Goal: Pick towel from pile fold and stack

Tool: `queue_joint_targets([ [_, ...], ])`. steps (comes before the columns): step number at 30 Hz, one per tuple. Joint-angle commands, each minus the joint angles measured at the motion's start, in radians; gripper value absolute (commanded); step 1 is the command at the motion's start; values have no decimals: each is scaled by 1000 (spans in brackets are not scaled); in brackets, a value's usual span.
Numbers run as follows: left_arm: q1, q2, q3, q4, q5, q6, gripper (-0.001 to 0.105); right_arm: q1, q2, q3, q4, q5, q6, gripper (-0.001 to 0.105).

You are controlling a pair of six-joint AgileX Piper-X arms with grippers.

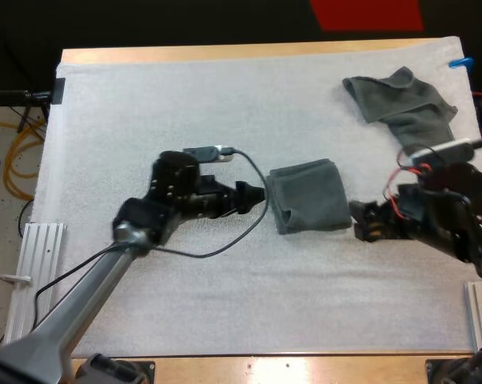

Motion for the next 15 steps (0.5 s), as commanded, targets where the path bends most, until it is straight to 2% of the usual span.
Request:
queue_joint_targets([
  [1, -13, 25, -9, -46, -22, -42, 73, 1, -25, -3, 38, 18, 1, 77],
  [5, -43, 166, -49, -94, -23, -125, 72, 1, -85, -3, 87, 23, 8, 77],
  [10, -58, 309, -126, -79, -21, -136, 72, 1, -140, -3, 88, 23, 25, 77],
  [15, -65, 418, -190, -64, 37, -183, 72, 1, -151, -3, 88, 23, 25, 77],
])
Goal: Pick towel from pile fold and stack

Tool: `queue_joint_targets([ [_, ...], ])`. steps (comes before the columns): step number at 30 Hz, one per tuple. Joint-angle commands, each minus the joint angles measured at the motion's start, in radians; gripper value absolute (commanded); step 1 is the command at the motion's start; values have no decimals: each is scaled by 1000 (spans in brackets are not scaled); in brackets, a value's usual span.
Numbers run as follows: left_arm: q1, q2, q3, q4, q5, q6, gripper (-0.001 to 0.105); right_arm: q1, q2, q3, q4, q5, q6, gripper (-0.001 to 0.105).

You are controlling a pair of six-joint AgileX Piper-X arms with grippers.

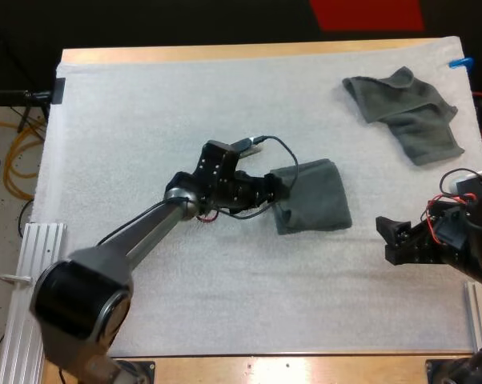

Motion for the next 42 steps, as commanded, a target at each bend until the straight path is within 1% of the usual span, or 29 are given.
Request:
queue_joint_targets([
  [1, -7, 7, -14, 2, 17, -17, 72, 1, -2, -3, 2, 3, 3, 77],
  [4, -18, 46, -30, 2, 18, -56, 72, 1, -2, -1, 2, 3, 3, 77],
  [5, -23, 59, -33, 2, 18, -82, 72, 1, -2, -1, 2, 3, 3, 77],
  [13, -83, 86, -79, 56, -42, -90, 72, 1, -2, -1, 2, 3, 3, 77],
  [19, -121, 113, -126, 55, -35, -106, 70, 1, -2, -1, 2, 3, 3, 77],
  [21, -123, 122, -139, 55, -23, -108, 64, 1, -2, -1, 2, 3, 3, 77],
  [24, -123, 125, -147, 55, -9, -108, 39, 1, -2, -1, 2, 3, 4, 77],
  [25, -123, 125, -147, 55, -4, -106, 29, 1, -2, -1, 2, 3, 4, 77],
  [26, -121, 125, -147, 55, 4, -98, 16, 1, -2, -1, 2, 3, 4, 77],
  [27, -119, 125, -147, 55, 6, -86, 9, 1, -2, -1, 2, 3, 4, 77],
  [28, -120, 123, -147, 55, 12, -64, 1, 1, -2, -1, 2, 3, 4, 77],
  [31, -107, 101, -147, 79, 33, 3, 0, 1, -2, -1, 2, 3, 4, 77],
  [32, -98, 82, -147, 106, 19, 52, 0, 1, -2, 3, -1, 0, 4, 77],
  [33, -94, 75, -147, 118, 8, 71, 0, 1, -2, 8, -7, -7, 4, 77],
  [36, -49, 21, -147, 238, -58, 233, 0, 1, -1, 37, -31, -46, 29, 77],
  [38, 2, -16, -147, 344, -118, 360, 0, 1, 1, 73, -80, -104, 85, 77],
  [39, 19, -25, -147, 374, -136, 395, 0, 1, 1, 80, -99, -123, 101, 77],
  [41, 88, -50, -147, 484, -217, 526, 0, 1, 1, 121, -168, -188, 153, 77],
  [42, 102, -54, -147, 502, -233, 548, 0, 1, 1, 135, -188, -210, 164, 77],
])
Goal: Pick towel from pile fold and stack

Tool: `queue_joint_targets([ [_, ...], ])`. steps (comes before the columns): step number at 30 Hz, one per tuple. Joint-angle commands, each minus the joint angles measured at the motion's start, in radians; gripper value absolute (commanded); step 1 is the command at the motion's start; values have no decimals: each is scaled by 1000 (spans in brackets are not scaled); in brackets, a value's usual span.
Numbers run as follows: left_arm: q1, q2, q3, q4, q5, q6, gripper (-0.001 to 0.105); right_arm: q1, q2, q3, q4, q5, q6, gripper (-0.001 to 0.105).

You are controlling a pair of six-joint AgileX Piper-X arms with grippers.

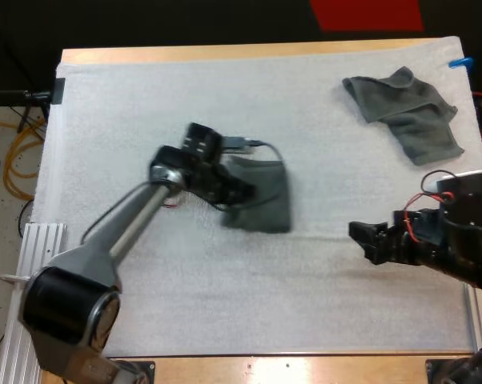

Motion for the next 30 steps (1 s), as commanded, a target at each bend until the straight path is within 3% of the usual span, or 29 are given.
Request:
queue_joint_targets([
  [1, 30, -15, -5, 69, -69, 79, 0, 1, 1, 12, -48, -40, 24, 77],
  [4, 129, -25, -5, 142, -175, 184, 0, 1, 1, 44, -107, -66, 47, 77],
  [7, 240, -25, -5, 162, -219, 251, 0, 1, 1, 55, -147, -97, 47, 77],
  [15, 465, -25, -5, 162, -293, 303, 4, 1, 5, 57, -165, -130, 47, 77],
  [18, 527, -25, -5, 162, -293, 310, 19, 1, 15, 57, -165, -130, 47, 77],
  [23, 597, -25, -15, 182, -330, 321, 57, 1, 38, 59, -165, -131, 47, 77],
  [28, 620, -29, -80, 244, -451, 333, 60, 1, 56, 59, -165, -147, 47, 77],
  [30, 620, -44, -112, 258, -463, 333, 60, 1, 56, 59, -165, -149, 47, 77],
])
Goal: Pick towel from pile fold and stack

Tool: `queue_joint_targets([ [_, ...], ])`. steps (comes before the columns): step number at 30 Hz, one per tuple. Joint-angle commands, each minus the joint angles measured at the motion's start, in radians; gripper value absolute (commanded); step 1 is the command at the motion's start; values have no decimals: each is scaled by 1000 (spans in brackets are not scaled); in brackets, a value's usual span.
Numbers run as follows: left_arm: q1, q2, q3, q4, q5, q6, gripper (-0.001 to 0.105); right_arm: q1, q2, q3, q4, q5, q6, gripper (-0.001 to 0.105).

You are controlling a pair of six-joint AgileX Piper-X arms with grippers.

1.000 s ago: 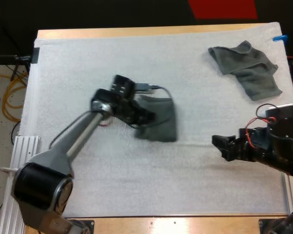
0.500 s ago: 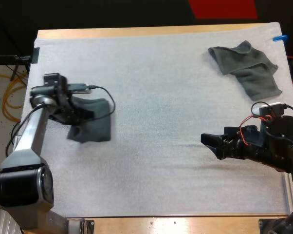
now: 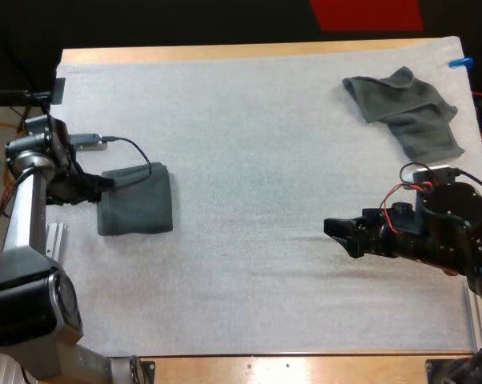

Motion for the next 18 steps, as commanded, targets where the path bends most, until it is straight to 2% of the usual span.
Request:
queue_joint_targets([
  [1, -5, -31, -23, 12, -16, 3, 60, 1, -2, -2, -7, -12, 2, 77],
  [6, -36, -136, -46, 10, 20, -5, 60, 1, -2, -2, -31, -12, 2, 77],
  [11, -120, -295, -38, 25, 171, -48, 60, 1, -2, -2, -83, -15, 2, 77],
  [18, -283, -472, -38, 6, 168, -85, 60, -3, 14, -2, -114, -7, -24, 77],
])
